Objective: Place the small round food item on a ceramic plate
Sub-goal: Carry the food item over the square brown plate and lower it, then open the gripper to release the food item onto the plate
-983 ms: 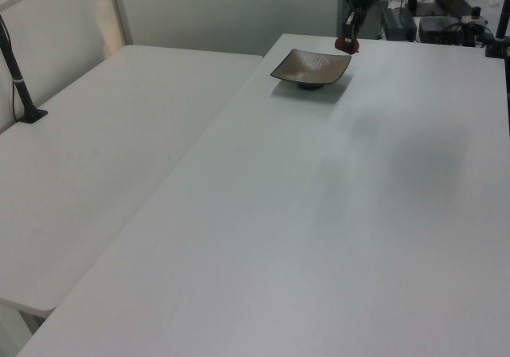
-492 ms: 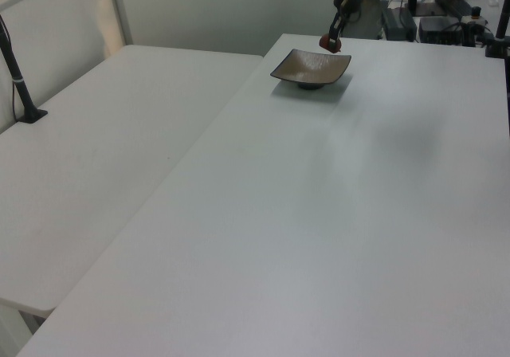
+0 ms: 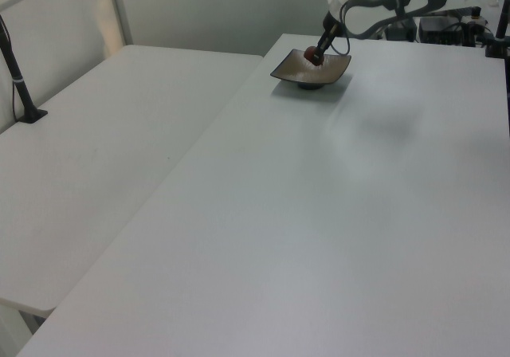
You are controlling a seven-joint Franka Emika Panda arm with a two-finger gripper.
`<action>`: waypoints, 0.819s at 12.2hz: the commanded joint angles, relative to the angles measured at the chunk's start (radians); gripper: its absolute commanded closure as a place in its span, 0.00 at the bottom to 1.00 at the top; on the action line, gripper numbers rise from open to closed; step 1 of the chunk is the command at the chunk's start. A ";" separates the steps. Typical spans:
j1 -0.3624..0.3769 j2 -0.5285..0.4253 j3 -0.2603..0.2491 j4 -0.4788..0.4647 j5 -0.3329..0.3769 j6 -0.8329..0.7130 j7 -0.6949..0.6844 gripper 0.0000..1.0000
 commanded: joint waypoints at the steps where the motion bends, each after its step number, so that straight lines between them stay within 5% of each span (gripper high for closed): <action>1: -0.004 0.081 0.004 0.038 0.012 0.128 -0.010 0.72; 6: -0.004 0.113 0.004 0.032 0.015 0.148 -0.010 0.66; 10: -0.004 0.116 0.002 0.023 0.016 0.188 -0.007 0.38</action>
